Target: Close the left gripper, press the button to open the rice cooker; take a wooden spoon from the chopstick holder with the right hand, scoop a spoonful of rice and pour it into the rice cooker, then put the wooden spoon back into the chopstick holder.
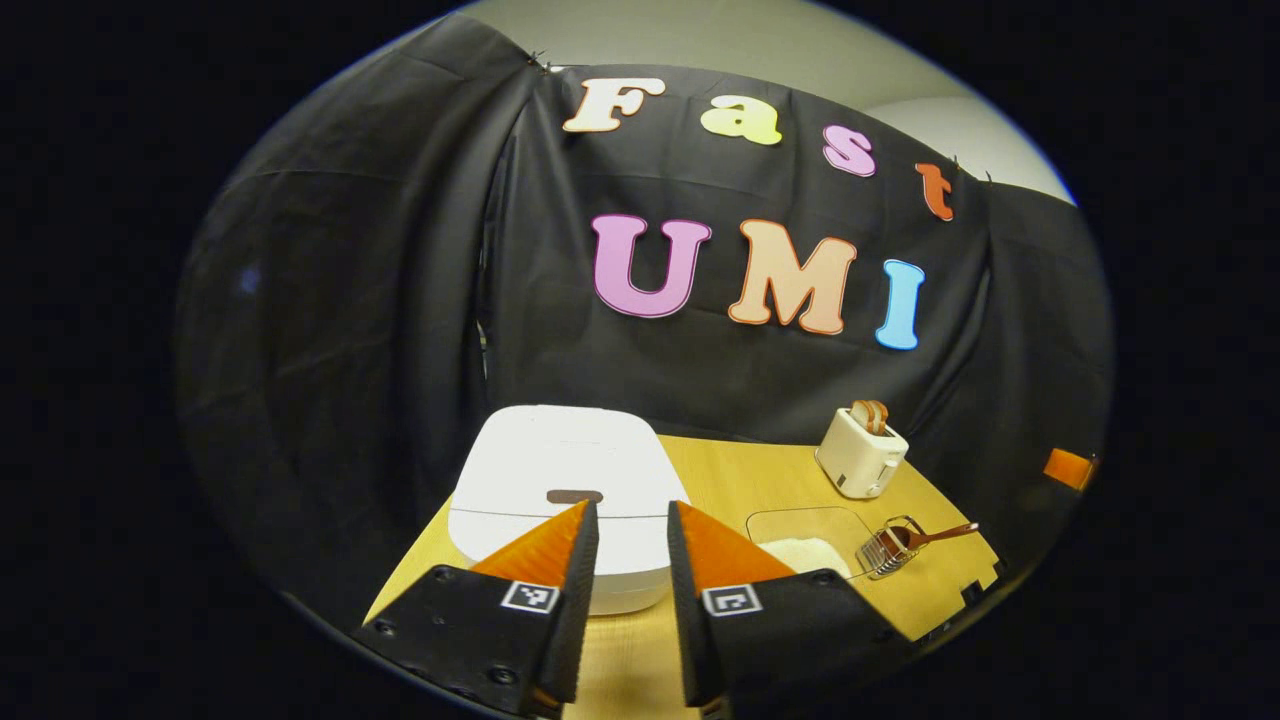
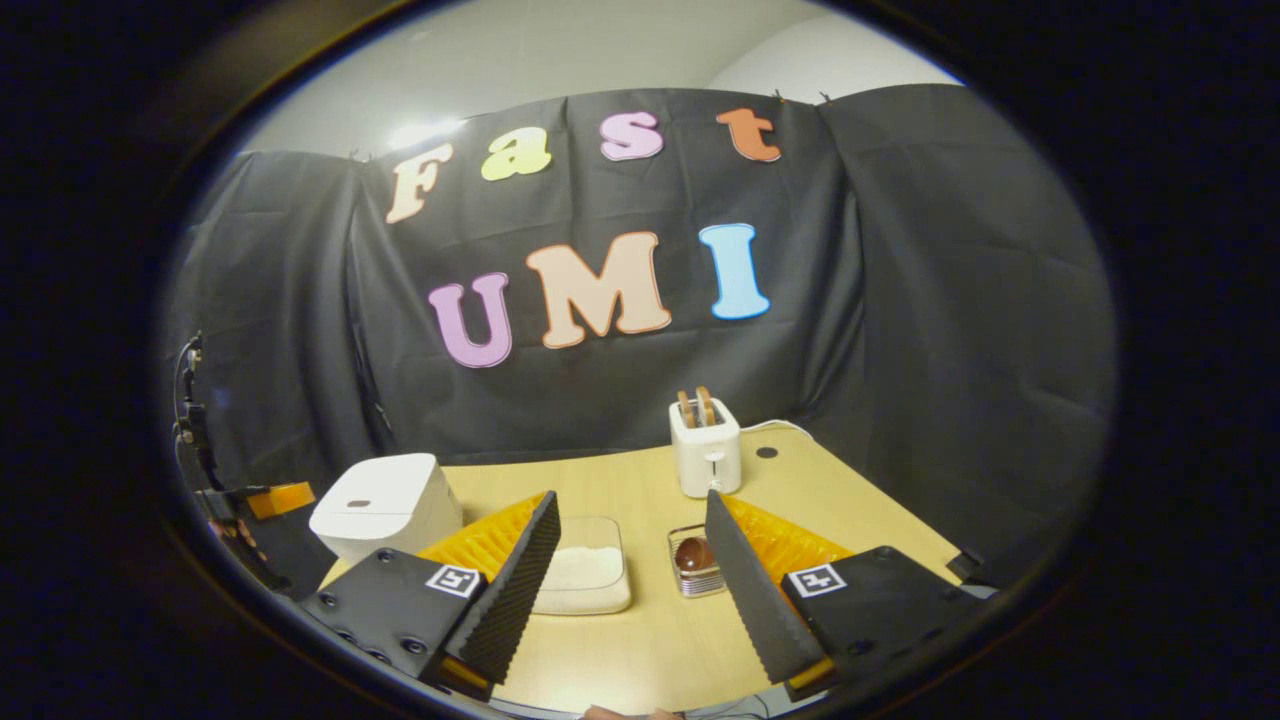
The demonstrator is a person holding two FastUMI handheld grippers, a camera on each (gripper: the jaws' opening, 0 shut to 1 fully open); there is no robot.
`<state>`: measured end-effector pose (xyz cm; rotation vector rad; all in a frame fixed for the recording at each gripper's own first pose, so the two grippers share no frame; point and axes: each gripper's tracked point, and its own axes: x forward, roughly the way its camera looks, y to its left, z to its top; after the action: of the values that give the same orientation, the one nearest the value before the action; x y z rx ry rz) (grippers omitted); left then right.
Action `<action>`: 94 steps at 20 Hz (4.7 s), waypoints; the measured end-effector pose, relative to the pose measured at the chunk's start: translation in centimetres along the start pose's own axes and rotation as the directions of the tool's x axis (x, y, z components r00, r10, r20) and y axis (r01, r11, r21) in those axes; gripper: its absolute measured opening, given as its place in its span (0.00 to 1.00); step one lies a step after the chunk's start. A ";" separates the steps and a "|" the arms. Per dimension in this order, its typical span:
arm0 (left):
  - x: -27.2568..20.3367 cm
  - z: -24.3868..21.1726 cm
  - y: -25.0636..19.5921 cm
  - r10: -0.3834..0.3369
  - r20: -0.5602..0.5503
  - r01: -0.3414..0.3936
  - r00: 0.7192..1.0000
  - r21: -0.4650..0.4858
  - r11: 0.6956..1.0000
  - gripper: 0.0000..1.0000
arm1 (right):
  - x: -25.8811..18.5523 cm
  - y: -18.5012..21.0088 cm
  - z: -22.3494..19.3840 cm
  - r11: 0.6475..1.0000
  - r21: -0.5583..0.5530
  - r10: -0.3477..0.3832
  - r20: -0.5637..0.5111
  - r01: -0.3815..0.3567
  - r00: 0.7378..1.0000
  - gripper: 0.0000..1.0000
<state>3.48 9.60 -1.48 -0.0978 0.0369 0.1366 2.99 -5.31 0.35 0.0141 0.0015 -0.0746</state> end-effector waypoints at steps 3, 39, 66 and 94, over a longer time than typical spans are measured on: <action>1.8 -0.3 1.6 0.043 -0.025 -0.042 0.999 0.019 0.999 0.11 | 0.2 -1.0 -0.5 0.999 -0.010 -0.032 -0.008 0.032 0.999 0.92; 13.3 3.3 5.0 0.045 0.008 -0.044 0.999 -0.025 0.999 0.00 | 1.4 -4.4 -2.1 0.988 -0.039 -0.151 -0.059 0.149 0.987 0.92; 11.4 17.3 2.6 0.097 0.277 -0.111 0.956 0.035 0.993 0.02 | 6.8 -11.0 -9.7 0.988 0.046 -0.142 -0.073 0.146 0.987 0.92; 0.5 6.6 1.5 0.329 0.102 -0.331 0.939 0.006 0.943 0.94 | 20.4 -11.0 -18.0 0.959 0.282 0.049 -0.135 -0.009 0.990 0.67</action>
<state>3.97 11.83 4.89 -0.0608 -0.0457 0.4776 22.46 -17.55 -17.88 0.3036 0.1324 -0.0436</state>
